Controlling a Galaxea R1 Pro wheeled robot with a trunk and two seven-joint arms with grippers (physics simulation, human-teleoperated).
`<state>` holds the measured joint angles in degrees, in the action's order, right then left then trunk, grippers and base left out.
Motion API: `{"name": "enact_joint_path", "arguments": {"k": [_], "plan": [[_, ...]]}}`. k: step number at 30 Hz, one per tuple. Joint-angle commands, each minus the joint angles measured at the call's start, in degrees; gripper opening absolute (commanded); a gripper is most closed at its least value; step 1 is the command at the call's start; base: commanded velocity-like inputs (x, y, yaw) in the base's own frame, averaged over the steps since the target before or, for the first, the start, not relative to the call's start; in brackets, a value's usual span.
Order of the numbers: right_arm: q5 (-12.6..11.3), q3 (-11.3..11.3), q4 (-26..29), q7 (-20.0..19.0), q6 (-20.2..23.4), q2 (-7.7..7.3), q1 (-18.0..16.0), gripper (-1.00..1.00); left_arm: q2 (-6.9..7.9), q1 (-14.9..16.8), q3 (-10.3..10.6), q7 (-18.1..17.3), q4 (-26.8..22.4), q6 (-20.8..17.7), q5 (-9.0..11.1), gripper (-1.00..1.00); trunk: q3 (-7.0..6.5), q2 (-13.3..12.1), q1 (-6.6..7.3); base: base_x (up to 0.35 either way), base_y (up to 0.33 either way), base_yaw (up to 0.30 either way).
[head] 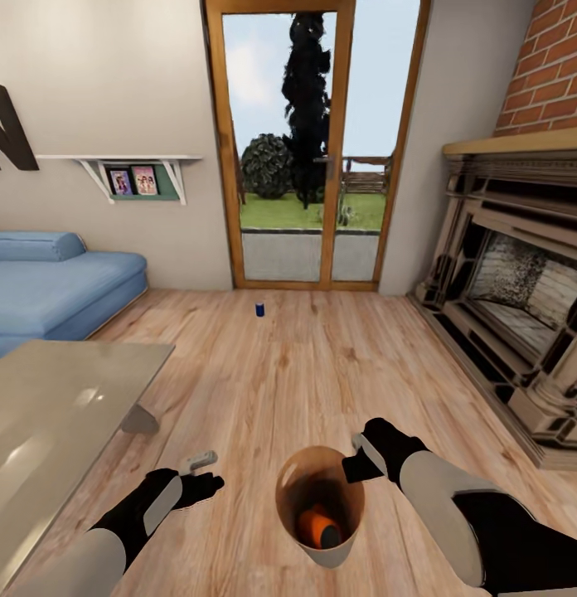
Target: Put the three can of soda from the living room inside the tash can in the kitchen.
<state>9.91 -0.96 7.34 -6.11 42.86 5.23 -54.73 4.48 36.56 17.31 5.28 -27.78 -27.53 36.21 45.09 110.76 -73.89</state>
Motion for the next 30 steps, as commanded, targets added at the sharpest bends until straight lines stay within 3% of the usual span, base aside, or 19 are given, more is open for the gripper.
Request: {"name": "enact_joint_path", "arguments": {"k": [1,13,30], "plan": [[-0.85,0.61,0.01,-0.40,0.03,0.02,-0.03,-1.00,0.00,0.00,0.00,0.00,0.01,0.04,0.00,1.00,0.01,0.00,0.00,0.345,0.000,0.055],[-0.86,0.62,0.04,-0.40,0.03,-0.04,-0.03,-1.00,0.08,0.00,0.00,0.00,0.09,1.36,-0.07,1.00,0.49,0.00,0.00,0.345,0.025,0.160],[-0.79,0.70,0.04,-0.40,0.03,-0.13,-0.03,-1.00,-0.03,0.00,0.05,0.00,0.07,1.51,-0.14,1.00,0.56,0.00,0.00,0.345,0.068,0.015]]}}
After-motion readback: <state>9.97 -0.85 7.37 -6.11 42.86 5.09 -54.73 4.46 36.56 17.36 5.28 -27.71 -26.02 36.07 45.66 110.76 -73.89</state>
